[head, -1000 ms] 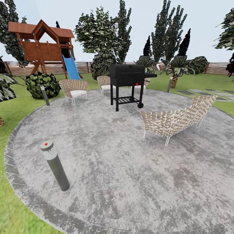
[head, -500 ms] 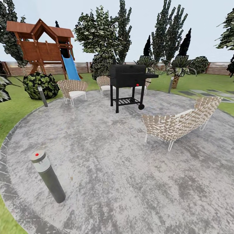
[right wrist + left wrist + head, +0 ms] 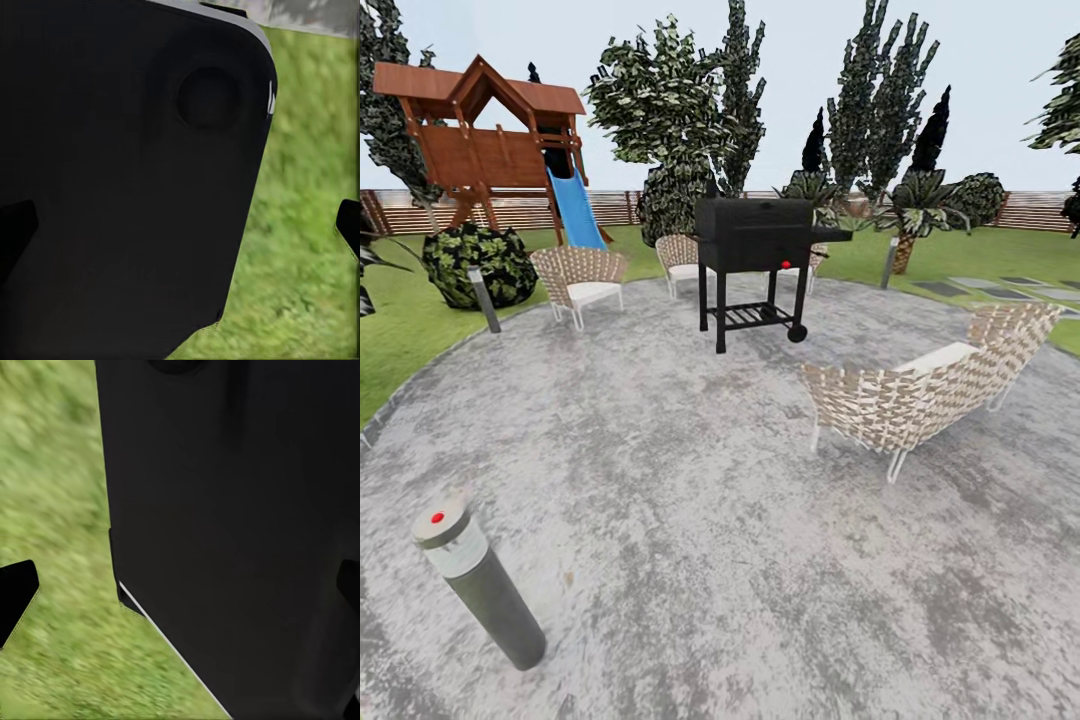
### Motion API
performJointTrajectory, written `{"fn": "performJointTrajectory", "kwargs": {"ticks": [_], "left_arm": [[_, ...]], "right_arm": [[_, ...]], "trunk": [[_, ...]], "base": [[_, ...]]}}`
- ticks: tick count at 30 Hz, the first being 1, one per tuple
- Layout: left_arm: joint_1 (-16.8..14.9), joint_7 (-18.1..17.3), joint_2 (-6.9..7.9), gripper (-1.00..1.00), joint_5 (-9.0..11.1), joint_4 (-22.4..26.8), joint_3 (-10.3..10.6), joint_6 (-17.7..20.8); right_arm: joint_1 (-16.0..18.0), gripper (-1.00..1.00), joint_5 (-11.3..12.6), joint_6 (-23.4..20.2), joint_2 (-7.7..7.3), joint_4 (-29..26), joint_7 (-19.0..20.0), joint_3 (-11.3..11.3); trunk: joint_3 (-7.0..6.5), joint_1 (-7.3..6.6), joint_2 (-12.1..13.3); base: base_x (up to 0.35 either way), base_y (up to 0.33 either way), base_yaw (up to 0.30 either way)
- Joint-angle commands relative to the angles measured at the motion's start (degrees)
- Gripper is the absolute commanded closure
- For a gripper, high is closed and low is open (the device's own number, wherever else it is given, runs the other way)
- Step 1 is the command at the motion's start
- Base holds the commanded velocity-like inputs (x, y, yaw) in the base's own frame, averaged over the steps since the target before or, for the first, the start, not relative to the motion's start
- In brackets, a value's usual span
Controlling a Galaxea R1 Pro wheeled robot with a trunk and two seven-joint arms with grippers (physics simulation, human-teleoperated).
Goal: Take the three Easter eggs out of the wicker basket on the lawn in the garden, then place them on the lawn next to a single tree (choose any tree) so that all three eggs are next to the same tree and none are left in the basket.
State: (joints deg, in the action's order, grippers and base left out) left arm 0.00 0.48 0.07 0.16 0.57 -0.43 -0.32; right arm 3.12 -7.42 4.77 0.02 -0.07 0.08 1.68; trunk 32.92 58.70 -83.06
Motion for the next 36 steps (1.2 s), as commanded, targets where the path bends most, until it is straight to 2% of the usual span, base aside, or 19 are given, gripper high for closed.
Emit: {"fn": "performJointTrajectory", "kwargs": {"ticks": [1, 36], "left_arm": [[0.00, 0.06, 0.01, -1.00, 0.01, 0.04, -0.04, -0.02], [0.00, 0.07, 0.02, -1.00, 0.01, 0.04, -0.06, 0.01]], "right_arm": [[0.02, -1.00, -0.32, 0.15, -0.01, 0.02, 0.01, 0.12], [0.00, -1.00, -0.47, 0.15, 0.02, 0.16, 0.01, 0.17]], "trunk": [[0.05, 0.03, -0.02], [0.05, 0.03, -0.02]], "base": [[0.325, 0.000, 0.000], [0.325, 0.000, 0.000]]}}
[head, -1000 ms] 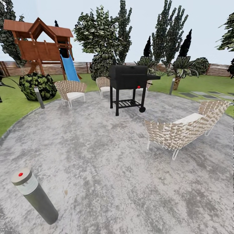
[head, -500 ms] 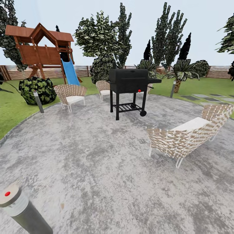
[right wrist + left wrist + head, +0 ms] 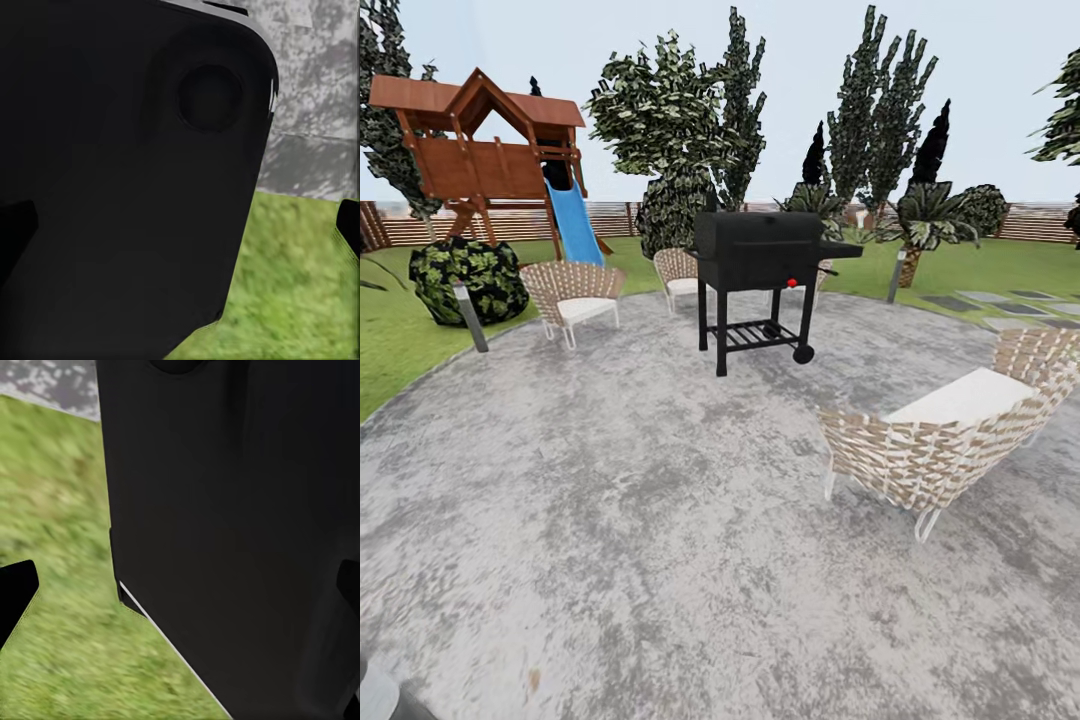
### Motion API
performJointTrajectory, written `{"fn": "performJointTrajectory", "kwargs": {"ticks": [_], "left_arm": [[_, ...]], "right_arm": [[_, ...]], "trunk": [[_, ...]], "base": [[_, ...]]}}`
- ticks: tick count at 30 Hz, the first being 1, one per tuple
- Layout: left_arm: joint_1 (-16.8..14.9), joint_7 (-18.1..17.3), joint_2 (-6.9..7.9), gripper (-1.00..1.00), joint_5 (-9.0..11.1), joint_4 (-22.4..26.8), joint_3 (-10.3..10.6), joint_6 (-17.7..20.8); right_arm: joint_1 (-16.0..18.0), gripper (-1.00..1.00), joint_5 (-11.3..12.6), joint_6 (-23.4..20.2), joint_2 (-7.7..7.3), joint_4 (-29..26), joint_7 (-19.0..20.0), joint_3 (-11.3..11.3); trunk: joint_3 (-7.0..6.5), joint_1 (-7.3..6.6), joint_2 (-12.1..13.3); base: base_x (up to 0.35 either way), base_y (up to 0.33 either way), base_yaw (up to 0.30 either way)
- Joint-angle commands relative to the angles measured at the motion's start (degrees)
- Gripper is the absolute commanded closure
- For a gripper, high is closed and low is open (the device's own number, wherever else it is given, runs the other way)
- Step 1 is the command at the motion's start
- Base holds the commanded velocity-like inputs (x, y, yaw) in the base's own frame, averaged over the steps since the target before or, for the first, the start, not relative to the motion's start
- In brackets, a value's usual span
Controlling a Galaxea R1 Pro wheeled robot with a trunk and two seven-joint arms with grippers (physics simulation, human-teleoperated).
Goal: Take the three Easter eggs out of the wicker basket on the lawn in the garden, then place them on the lawn next to a single tree (choose any tree) so that all three eggs are next to the same tree and none are left in the basket.
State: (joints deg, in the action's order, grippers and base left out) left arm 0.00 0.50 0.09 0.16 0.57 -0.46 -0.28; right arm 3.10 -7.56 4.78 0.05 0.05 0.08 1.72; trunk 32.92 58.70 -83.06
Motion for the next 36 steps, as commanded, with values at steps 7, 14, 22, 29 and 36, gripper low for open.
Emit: {"fn": "performJointTrajectory", "kwargs": {"ticks": [7, 14, 22, 29, 36], "left_arm": [[0.00, 0.05, 0.00, -1.00, 0.01, 0.04, 0.01, -0.03], [0.00, 0.05, 0.00, -1.00, 0.01, 0.04, -0.04, -0.05], [0.00, 0.04, -0.13, -1.00, 0.01, 0.05, -0.05, -0.04], [0.00, 0.03, -0.17, -1.00, 0.01, 0.04, -0.06, -0.06], [0.00, 0.03, -0.18, -1.00, 0.01, 0.04, -0.07, -0.07]], "right_arm": [[0.02, -1.00, -0.47, 0.15, -0.07, 0.04, 0.00, 0.13], [0.02, -1.00, -0.38, 0.10, -0.09, 0.04, 0.00, 0.04], [0.05, -1.00, -0.35, 0.06, -0.24, -0.13, 0.00, 0.13], [0.05, -1.00, -0.35, 0.06, -0.19, -0.19, 0.00, 0.13], [0.05, -1.00, -0.39, 0.06, -0.17, -0.21, -0.02, 0.12]], "trunk": [[0.05, 0.03, -0.02], [0.05, 0.03, -0.02], [0.05, 0.03, -0.02], [0.05, 0.03, -0.02], [0.05, 0.03, -0.02]], "base": [[0.325, 0.000, 0.000], [0.325, 0.000, 0.000], [0.325, 0.000, 0.000], [0.325, 0.000, 0.000], [0.325, 0.000, 0.000]]}}
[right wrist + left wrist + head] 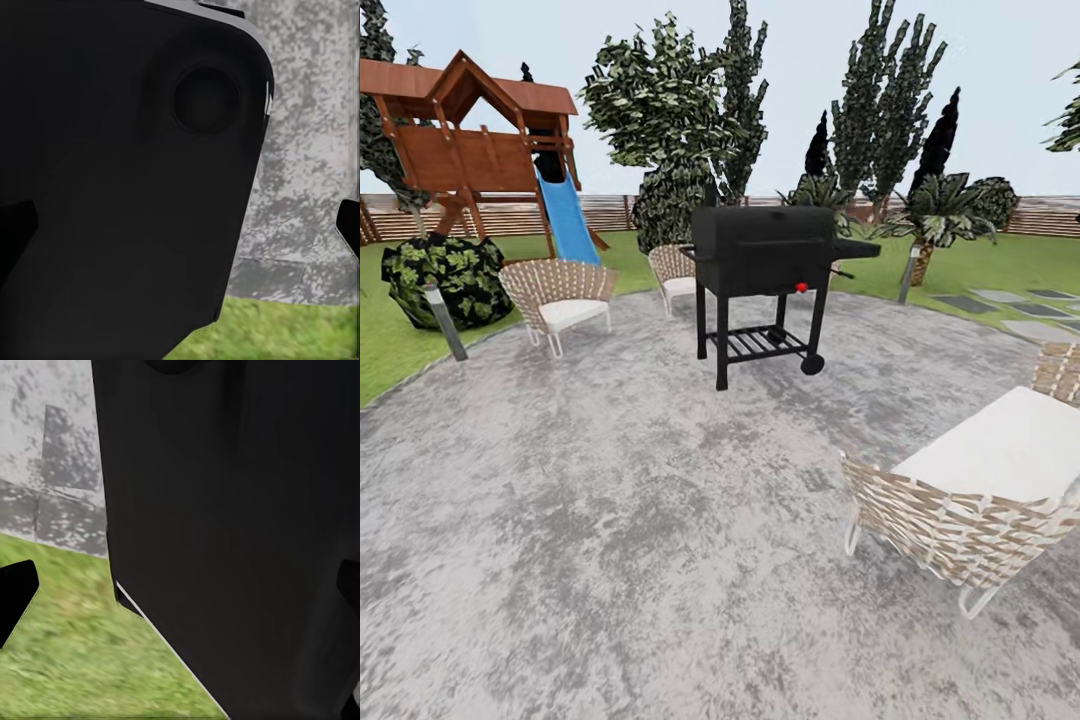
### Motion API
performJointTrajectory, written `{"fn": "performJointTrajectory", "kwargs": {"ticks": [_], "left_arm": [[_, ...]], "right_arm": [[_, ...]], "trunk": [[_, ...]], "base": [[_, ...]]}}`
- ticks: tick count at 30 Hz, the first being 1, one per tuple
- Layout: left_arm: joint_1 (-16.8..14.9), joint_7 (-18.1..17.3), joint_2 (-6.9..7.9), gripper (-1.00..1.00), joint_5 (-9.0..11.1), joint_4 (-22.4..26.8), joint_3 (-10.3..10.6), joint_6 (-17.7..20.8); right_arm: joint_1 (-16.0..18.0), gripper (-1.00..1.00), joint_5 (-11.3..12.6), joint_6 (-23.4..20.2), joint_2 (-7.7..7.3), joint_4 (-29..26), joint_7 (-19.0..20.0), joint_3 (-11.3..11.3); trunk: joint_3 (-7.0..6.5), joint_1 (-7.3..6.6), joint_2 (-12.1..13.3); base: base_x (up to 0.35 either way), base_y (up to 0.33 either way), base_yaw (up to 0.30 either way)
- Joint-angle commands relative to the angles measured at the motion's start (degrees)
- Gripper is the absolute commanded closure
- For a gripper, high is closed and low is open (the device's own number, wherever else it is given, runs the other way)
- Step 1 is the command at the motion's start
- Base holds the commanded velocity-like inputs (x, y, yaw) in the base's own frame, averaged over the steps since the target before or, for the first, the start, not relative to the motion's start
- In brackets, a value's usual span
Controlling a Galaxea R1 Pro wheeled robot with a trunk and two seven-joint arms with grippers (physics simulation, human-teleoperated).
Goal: Take the three Easter eggs out of the wicker basket on the lawn in the garden, then place them on the lawn next to a single tree (choose any tree) so that all three eggs are next to the same tree and none are left in the basket.
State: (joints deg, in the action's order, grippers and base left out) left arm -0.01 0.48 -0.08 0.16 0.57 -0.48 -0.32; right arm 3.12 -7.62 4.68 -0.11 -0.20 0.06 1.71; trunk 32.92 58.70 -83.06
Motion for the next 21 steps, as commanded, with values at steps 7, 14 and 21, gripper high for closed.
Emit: {"fn": "performJointTrajectory", "kwargs": {"ticks": [7, 14, 21], "left_arm": [[0.01, 0.05, -0.01, -1.00, 0.02, 0.04, -0.04, -0.03], [0.01, 0.05, -0.01, -1.00, 0.02, 0.04, -0.03, -0.02], [0.01, 0.05, -0.01, -1.00, 0.02, 0.04, -0.04, -0.02]], "right_arm": [[0.03, -1.00, -0.29, 0.15, 0.02, 0.04, 0.02, 0.13], [0.03, -1.00, -0.29, 0.15, 0.02, 0.03, 0.00, 0.13], [0.03, -1.00, -0.30, 0.15, 0.02, 0.06, 0.00, 0.12]], "trunk": [[0.05, 0.02, -0.02], [0.05, 0.02, -0.02], [0.05, 0.02, -0.02]], "base": [[0.325, 0.000, 0.000], [0.325, 0.000, 0.000], [0.325, 0.000, 0.000]]}}
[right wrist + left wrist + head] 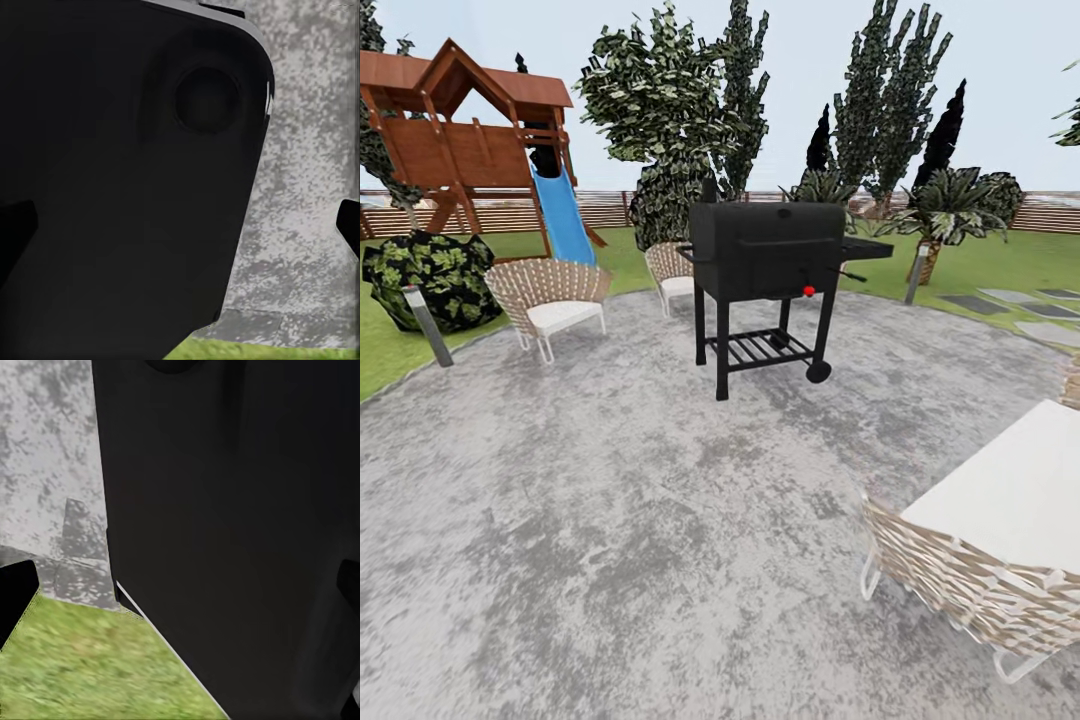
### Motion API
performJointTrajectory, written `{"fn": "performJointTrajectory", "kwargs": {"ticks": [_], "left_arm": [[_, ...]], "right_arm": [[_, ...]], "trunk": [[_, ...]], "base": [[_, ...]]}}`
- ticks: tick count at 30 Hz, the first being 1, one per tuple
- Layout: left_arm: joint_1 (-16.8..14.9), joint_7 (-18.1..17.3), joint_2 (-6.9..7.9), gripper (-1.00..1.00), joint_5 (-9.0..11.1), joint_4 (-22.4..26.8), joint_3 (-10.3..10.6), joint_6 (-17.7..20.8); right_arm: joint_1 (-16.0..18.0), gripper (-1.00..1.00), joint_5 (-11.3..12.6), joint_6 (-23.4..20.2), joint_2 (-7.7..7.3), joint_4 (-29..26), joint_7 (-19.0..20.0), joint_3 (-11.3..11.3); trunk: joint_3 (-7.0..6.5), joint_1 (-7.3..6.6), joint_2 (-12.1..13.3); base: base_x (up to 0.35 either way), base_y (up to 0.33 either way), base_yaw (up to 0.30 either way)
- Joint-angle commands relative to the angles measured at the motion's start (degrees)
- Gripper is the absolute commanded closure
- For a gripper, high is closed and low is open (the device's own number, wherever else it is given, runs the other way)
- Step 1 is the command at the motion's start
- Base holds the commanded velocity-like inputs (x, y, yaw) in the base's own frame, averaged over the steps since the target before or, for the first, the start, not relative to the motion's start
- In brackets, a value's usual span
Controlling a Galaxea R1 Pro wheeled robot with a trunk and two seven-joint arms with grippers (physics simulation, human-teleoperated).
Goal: Take the three Easter eggs out of the wicker basket on the lawn in the garden, then place them on the lawn next to a single tree (choose any tree) so that all three eggs are next to the same tree and none are left in the basket.
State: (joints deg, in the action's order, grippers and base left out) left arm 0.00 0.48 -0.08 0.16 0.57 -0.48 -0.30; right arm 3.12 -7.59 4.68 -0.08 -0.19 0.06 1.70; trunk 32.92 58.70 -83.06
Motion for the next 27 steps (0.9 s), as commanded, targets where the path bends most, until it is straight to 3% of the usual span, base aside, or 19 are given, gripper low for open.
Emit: {"fn": "performJointTrajectory", "kwargs": {"ticks": [1, 27], "left_arm": [[0.00, 0.05, -0.01, -1.00, 0.02, 0.04, -0.04, -0.04], [0.00, 0.05, -0.01, -1.00, 0.02, 0.04, -0.04, -0.05]], "right_arm": [[0.03, -1.00, -0.32, 0.15, -0.01, 0.04, 0.01, 0.13], [0.03, -1.00, -0.32, 0.15, -0.01, 0.02, -0.02, 0.14]], "trunk": [[0.05, 0.03, -0.02], [0.05, 0.03, -0.02]], "base": [[0.325, 0.000, 0.000], [0.325, 0.000, 0.000]]}}
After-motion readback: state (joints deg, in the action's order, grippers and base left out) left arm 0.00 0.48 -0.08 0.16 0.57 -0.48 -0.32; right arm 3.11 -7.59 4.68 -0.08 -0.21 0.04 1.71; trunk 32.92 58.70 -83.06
